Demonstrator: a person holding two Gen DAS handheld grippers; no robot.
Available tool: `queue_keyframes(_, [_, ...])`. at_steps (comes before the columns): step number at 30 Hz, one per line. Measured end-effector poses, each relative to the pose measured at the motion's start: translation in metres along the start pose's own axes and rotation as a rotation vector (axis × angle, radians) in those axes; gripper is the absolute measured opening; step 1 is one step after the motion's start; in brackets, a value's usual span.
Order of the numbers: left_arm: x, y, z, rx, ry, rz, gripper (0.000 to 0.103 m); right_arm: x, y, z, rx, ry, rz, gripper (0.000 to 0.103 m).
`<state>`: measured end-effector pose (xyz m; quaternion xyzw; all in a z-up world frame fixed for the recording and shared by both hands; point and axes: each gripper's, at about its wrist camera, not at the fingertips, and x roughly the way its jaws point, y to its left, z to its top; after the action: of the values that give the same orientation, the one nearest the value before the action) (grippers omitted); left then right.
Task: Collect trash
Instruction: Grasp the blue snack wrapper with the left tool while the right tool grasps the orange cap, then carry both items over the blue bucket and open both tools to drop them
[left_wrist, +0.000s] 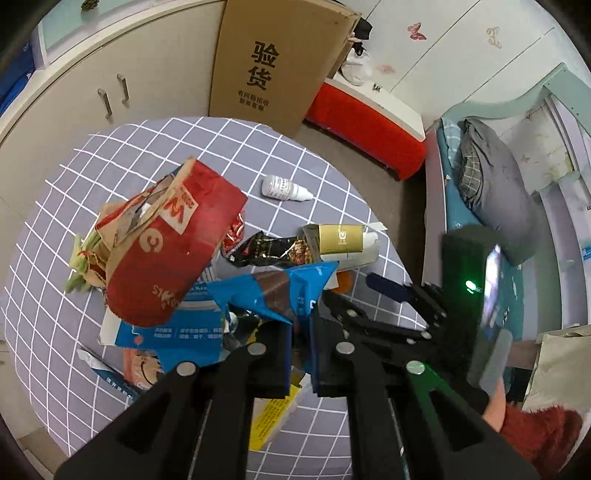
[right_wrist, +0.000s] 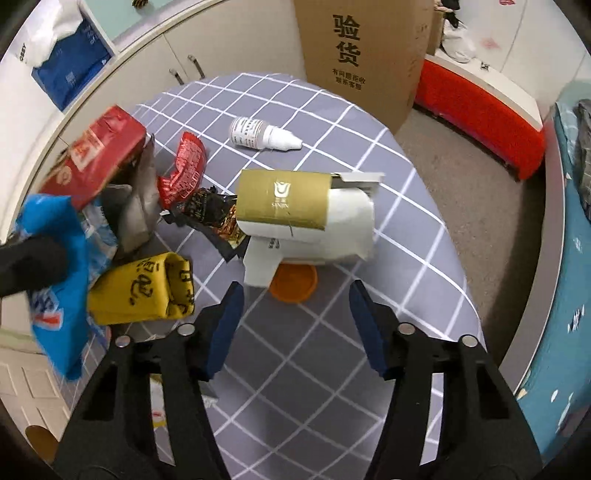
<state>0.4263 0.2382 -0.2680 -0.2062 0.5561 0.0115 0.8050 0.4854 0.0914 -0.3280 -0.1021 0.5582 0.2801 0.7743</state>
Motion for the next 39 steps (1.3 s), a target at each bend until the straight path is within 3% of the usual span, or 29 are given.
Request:
queue_keyframes(3, [0.001,0.001,-0.003,0.003,0.008,0.001,0.007,0.008,-0.002,0.002,-0.001,0.005,0.011,0.03])
queue_keyframes(11, [0.005,-0.019,-0.006,0.026,0.014,-0.016,0.007,-0.009,-0.018,-0.019,0.104,0.033,0.132,0.03])
queue_keyframes(16, [0.012,-0.054,-0.01,0.073,0.025,-0.045,0.007,-0.037,-0.047,-0.043,0.224,0.033,0.224,0.03])
queue_keyframes(24, [0.04,-0.149,-0.026,0.187,0.069,-0.099,0.007,-0.088,-0.147,-0.11,0.433,-0.009,0.236,0.03])
queue_keyframes(33, [0.098,-0.261,-0.059,0.31,0.18,-0.161,0.007,-0.088,-0.259,-0.196,0.647,0.05,0.141,0.03])
queue_keyframes(37, [0.132,-0.291,-0.07,0.316,0.243,-0.162,0.007,-0.076,-0.298,-0.215,0.702,0.067,0.127,0.034])
queue_keyframes(39, [0.146,-0.302,-0.075,0.313,0.266,-0.159,0.007,-0.071,-0.307,-0.217,0.712,0.076,0.114,0.055])
